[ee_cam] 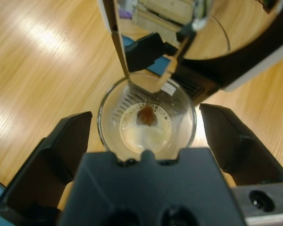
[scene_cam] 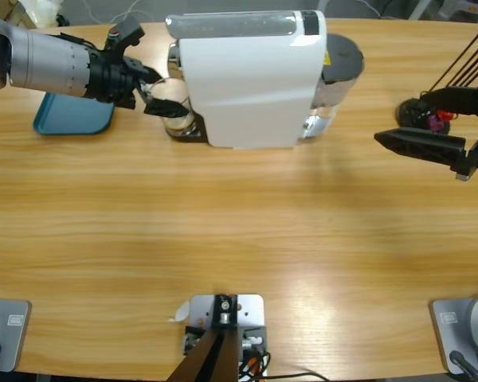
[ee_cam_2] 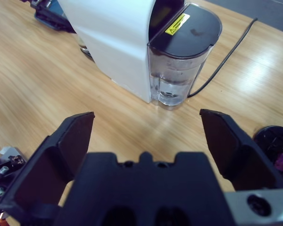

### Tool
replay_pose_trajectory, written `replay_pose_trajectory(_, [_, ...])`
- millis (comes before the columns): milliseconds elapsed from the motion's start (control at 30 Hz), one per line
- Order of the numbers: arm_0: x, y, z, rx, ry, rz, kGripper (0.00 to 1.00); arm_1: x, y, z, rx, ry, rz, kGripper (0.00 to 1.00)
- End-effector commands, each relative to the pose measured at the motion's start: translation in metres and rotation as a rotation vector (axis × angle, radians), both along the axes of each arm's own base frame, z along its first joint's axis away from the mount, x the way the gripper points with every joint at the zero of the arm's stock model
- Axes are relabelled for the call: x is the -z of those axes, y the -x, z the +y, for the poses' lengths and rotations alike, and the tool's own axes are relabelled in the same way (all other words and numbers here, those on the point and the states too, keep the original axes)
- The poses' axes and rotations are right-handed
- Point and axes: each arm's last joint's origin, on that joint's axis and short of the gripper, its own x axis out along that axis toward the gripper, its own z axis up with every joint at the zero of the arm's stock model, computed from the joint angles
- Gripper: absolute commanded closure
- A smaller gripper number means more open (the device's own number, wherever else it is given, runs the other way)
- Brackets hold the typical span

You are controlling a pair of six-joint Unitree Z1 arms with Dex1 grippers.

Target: Pour coffee

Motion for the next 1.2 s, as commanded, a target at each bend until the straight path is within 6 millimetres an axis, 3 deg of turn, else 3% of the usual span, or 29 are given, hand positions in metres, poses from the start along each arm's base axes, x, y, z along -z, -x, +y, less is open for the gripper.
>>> replay_pose_trajectory(33, [0.028, -0.012, -0.005, 0.018, -0.013, 0.056, 0.009, 0.011, -0.006, 0.003, 0.001, 0.026, 0.049, 0.000])
replay_pose_trajectory(133, [0.033, -0.012, -0.006, 0.019, -0.014, 0.072, 0.046, 0.011, -0.006, 0.003, 0.001, 0.025, 0.046, 0.000])
replay_pose_trajectory(300, [0.033, -0.012, -0.006, 0.021, -0.007, 0.078, 0.313, 0.011, -0.006, 0.003, -0.002, 0.023, 0.048, 0.000])
replay_pose_trajectory(333, [0.033, -0.011, -0.006, 0.021, -0.006, 0.079, 0.319, 0.011, -0.006, 0.003, -0.003, 0.023, 0.047, 0.000])
replay_pose_trajectory(433, [0.032, -0.011, -0.005, 0.024, -0.006, 0.075, 0.456, 0.011, -0.006, 0.003, -0.004, 0.021, 0.047, 0.004])
replay_pose_trajectory(500, [0.032, -0.010, -0.005, 0.025, -0.006, 0.076, 0.479, 0.011, -0.005, 0.003, -0.006, 0.020, 0.048, 0.004])
replay_pose_trajectory(533, [0.033, -0.010, -0.005, 0.027, -0.006, 0.078, 0.540, 0.011, -0.005, 0.003, -0.006, 0.020, 0.048, 0.005])
replay_pose_trajectory(600, [0.033, -0.008, -0.004, 0.026, -0.005, 0.084, 0.965, 0.011, -0.005, 0.003, -0.007, 0.019, 0.048, 0.013])
replay_pose_trajectory(800, [0.034, -0.006, -0.003, 0.004, 0.000, 0.107, 0.980, 0.010, -0.005, 0.003, -0.011, 0.016, 0.047, 0.023])
replay_pose_trajectory(900, [0.023, -0.003, 0.003, -0.013, 0.004, 0.076, 0.979, 0.011, -0.004, 0.003, -0.011, 0.016, 0.047, 0.023])
replay_pose_trajectory(1200, [-0.024, 0.009, 0.057, -0.188, 0.049, -0.018, 0.975, 0.010, -0.003, 0.002, -0.009, 0.013, 0.040, 0.023])
